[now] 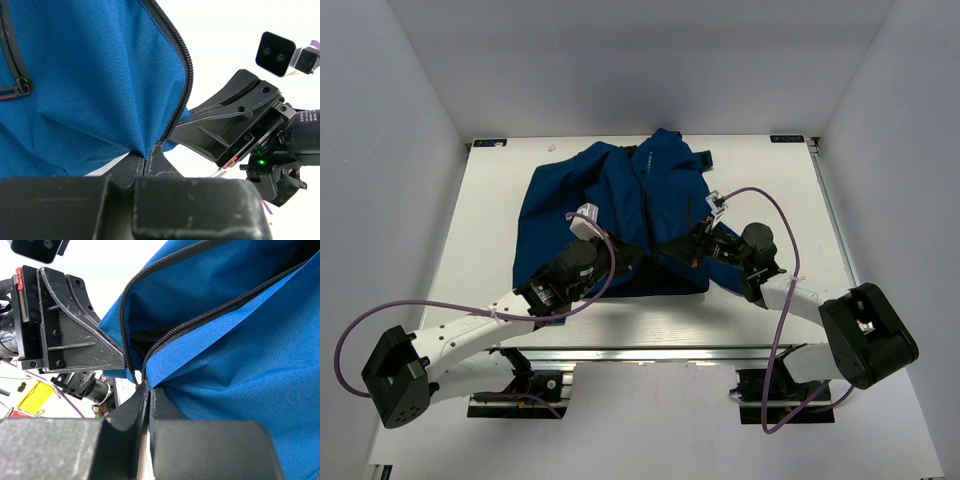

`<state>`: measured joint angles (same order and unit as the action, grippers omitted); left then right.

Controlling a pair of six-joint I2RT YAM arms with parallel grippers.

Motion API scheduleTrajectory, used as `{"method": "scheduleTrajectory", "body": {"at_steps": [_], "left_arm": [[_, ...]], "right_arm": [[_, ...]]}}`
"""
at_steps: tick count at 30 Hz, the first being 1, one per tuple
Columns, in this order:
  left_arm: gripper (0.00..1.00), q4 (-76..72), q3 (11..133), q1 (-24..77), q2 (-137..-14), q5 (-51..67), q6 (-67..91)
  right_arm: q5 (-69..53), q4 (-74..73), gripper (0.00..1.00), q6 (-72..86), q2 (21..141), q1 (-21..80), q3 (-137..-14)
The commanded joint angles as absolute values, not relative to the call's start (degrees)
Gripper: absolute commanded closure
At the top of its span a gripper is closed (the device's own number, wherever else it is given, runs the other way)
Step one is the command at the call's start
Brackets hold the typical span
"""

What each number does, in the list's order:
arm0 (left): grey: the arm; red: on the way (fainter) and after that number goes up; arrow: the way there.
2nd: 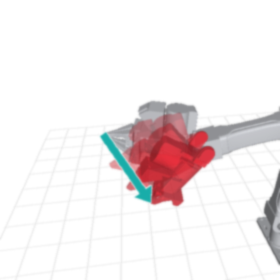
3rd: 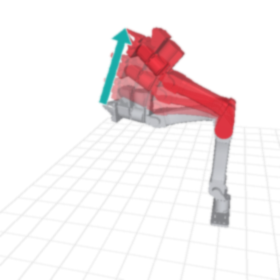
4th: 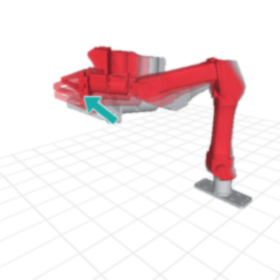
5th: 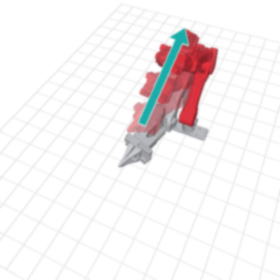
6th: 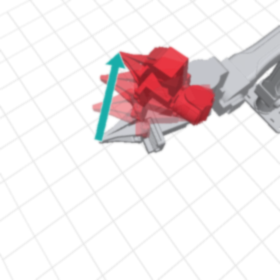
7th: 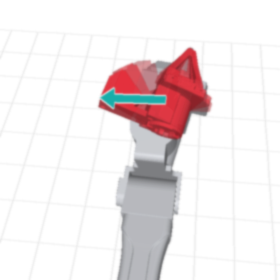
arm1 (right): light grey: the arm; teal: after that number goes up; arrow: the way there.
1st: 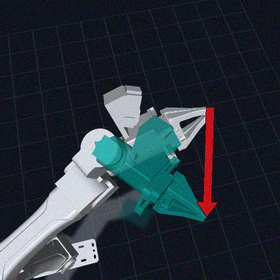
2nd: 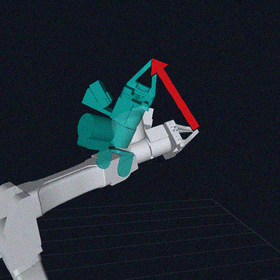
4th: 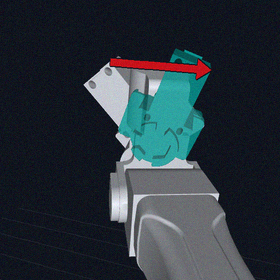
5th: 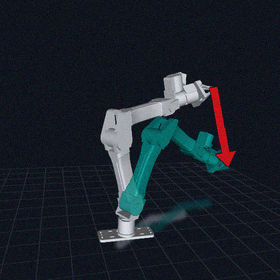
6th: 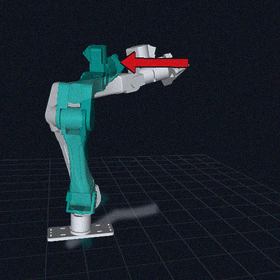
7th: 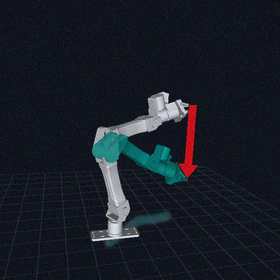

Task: Zip up the jacket

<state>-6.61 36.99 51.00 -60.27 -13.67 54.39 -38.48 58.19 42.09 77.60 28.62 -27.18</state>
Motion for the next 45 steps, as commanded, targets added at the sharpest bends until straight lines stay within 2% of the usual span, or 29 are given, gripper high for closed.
{"method": "scheduleTrajectory", "body": {"at_steps": [1,22,33,45], "left_arm": [[1.00,-7.38,37.00,50.98,-59.68,-13.10,54.76],[1.00,-6.86,36.91,50.98,-59.50,-12.74,55.55],[1.00,-6.94,36.30,51.06,-56.96,-14.06,55.37],[1.00,-8.44,36.65,50.98,-58.71,-12.48,55.55]], "right_arm": [[-37.36,62.05,1.00,42.63,75.76,28.92,-28.04],[-39.90,66.80,1.00,49.40,77.34,28.13,-27.95],[-38.41,55.91,1.00,42.55,72.43,28.13,-25.58],[-39.20,59.94,1.00,45.00,73.04,28.30,-26.19]]}}
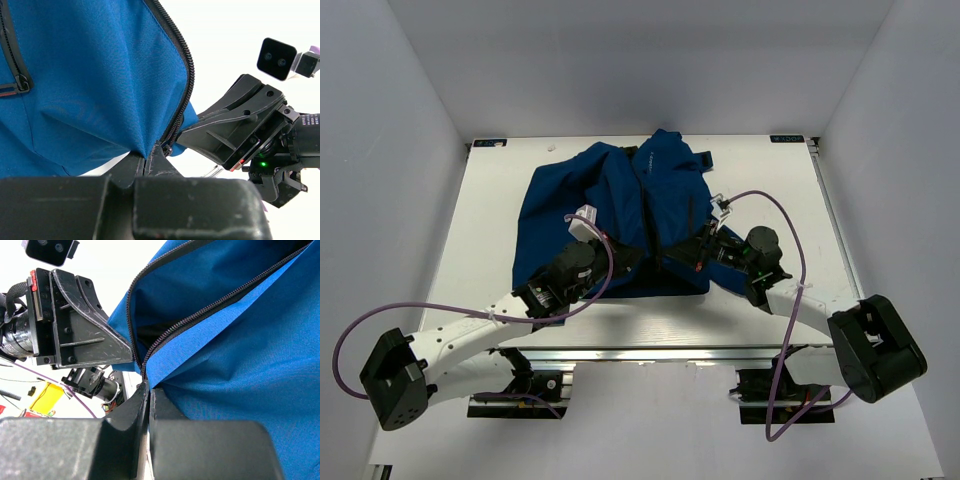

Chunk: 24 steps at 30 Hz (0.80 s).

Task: Zip up the jacket

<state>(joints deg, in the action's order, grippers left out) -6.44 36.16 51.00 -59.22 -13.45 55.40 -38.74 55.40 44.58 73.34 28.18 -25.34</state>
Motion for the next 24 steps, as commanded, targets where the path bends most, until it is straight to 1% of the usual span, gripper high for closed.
{"method": "scheduleTrajectory", "body": {"at_steps": [1,24], "left_arm": [[1.00,-8.52,36.56,50.98,-58.71,-12.39,55.55],[1.00,-8.87,37.00,51.06,-59.33,-11.78,55.81]], "right_arm": [[-39.03,59.94,1.00,44.91,73.21,28.30,-26.28],[-38.67,63.98,1.00,47.02,76.02,28.74,-28.74]]}}
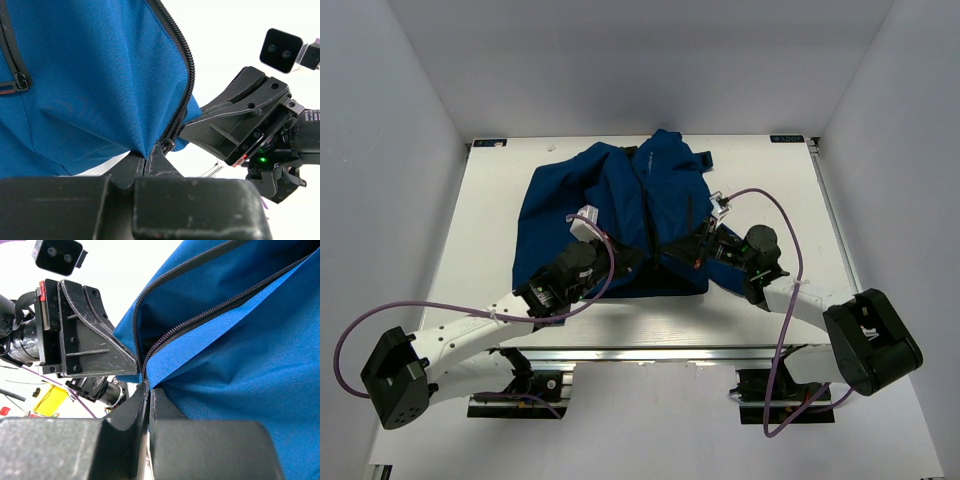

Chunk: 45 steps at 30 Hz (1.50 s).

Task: Zip up the jacket

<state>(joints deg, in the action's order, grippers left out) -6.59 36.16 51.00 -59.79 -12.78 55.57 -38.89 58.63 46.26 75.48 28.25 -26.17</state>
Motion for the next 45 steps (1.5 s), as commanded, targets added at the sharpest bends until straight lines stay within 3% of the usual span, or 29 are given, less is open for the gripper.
{"method": "scheduleTrajectory", "body": {"at_steps": [1,17,33,45], "left_arm": [[1.00,-9.05,37.00,50.98,-59.33,-11.60,55.81],[1.00,-6.33,36.56,50.98,-55.72,-14.94,55.90],[1.00,-8.00,36.83,50.98,-58.71,-12.74,56.07],[1.00,-7.65,36.39,50.98,-57.48,-13.45,56.34]], "right_arm": [[-38.85,64.42,1.00,47.37,76.20,28.83,-28.74],[-37.18,56.52,1.00,42.37,73.65,28.83,-27.51],[-38.76,63.80,1.00,46.76,75.50,29.53,-28.30],[-37.35,60.30,1.00,44.48,75.24,29.53,-28.57]]}}
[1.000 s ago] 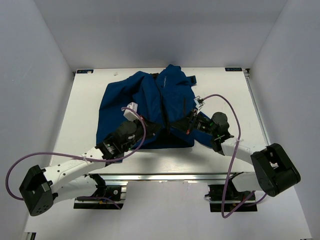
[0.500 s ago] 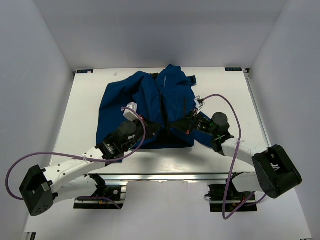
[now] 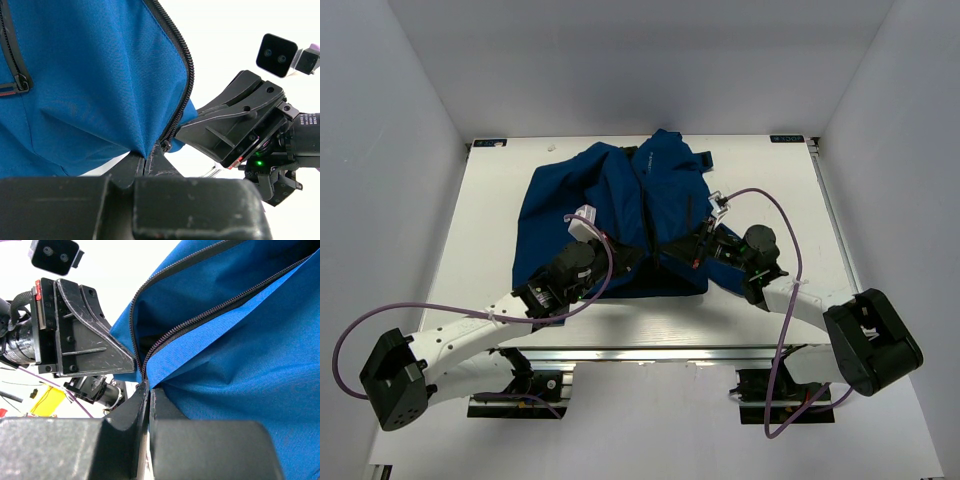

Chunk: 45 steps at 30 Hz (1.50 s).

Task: Zip up the jacket

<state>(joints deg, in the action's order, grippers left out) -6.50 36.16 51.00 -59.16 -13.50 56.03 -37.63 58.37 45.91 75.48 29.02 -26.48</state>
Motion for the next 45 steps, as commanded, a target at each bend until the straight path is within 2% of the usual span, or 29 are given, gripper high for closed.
{"method": "scheduleTrajectory", "body": {"at_steps": [1,8,45], "left_arm": [[1.00,-7.65,36.21,50.98,-57.05,-13.62,56.34],[1.00,-7.38,36.03,50.98,-56.51,-14.06,56.25],[1.00,-7.82,36.74,50.98,-57.49,-13.80,55.37]], "right_arm": [[-37.01,59.42,1.00,43.52,75.06,29.53,-28.65],[-36.56,55.46,1.00,41.49,73.83,29.53,-28.74],[-36.65,58.72,1.00,43.95,74.80,29.62,-29.71]]}}
